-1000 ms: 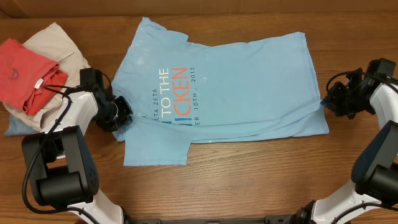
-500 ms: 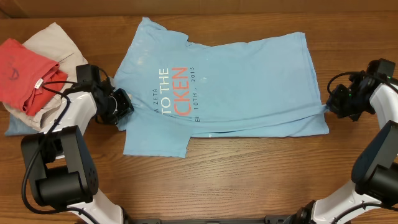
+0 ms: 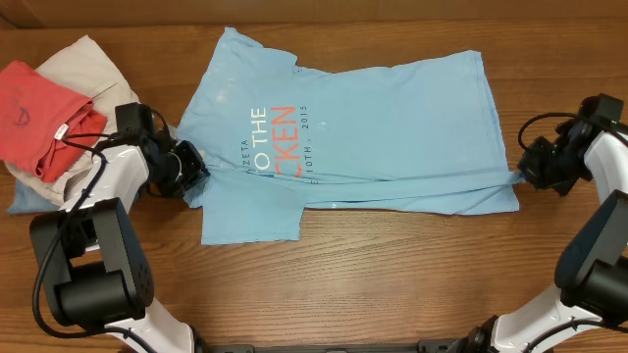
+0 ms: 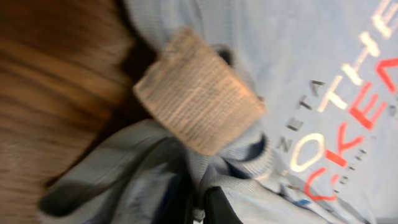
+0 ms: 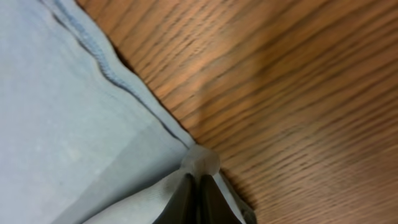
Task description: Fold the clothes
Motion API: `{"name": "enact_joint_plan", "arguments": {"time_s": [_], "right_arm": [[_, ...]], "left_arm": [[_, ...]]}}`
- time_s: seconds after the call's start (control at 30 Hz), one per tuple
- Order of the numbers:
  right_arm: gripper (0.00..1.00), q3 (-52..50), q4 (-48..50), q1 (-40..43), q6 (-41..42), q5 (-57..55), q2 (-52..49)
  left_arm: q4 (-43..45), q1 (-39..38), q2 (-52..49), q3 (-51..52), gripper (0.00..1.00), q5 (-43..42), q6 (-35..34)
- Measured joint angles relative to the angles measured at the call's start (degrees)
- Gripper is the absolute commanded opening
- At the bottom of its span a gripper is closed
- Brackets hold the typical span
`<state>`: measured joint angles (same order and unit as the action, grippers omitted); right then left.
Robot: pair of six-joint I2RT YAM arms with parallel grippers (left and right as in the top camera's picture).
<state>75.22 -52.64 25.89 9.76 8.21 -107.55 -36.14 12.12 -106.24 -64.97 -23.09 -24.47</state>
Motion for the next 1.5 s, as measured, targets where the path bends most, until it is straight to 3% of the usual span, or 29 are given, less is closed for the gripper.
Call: {"name": "enact_joint_plan", "arguments": {"time_s": [0.3, 0.53, 0.83, 1.13, 1.3, 1.5], "right_arm": [[0.04, 0.00, -0.74, 1.09, -3.61, 6.51, 0.00], [0.04, 0.00, -0.94, 6.25, -4.04, 10.73, 1.46], [0.04, 0.00, -2.05, 9.38, -4.00, 12.72, 10.12], [0.04, 0.00, -10.71, 9.51, -4.00, 12.72, 12.70], [0.04, 0.00, -17.40, 10.19, -3.91, 9.51, 14.45], [0.04, 0.00, -15.28, 10.19, -3.78, 8.41, 14.53]], "left_arm": [[-1.11, 1.14, 0.02, 0.00, 0.04, -16.31, 6.97], [-8.39, 6.27, 2.62, 0.00, 0.04, -20.81, 12.70], [-16.59, 12.00, 14.19, 0.00, 0.04, -22.18, 15.34], [-25.03, 12.04, 21.62, 0.00, 0.04, -22.10, 18.51], [-34.01, 12.04, 25.05, 0.00, 0.04, -19.02, 19.17], [-37.75, 12.04, 25.16, -0.09, 0.04, -14.16, 19.98]]}}
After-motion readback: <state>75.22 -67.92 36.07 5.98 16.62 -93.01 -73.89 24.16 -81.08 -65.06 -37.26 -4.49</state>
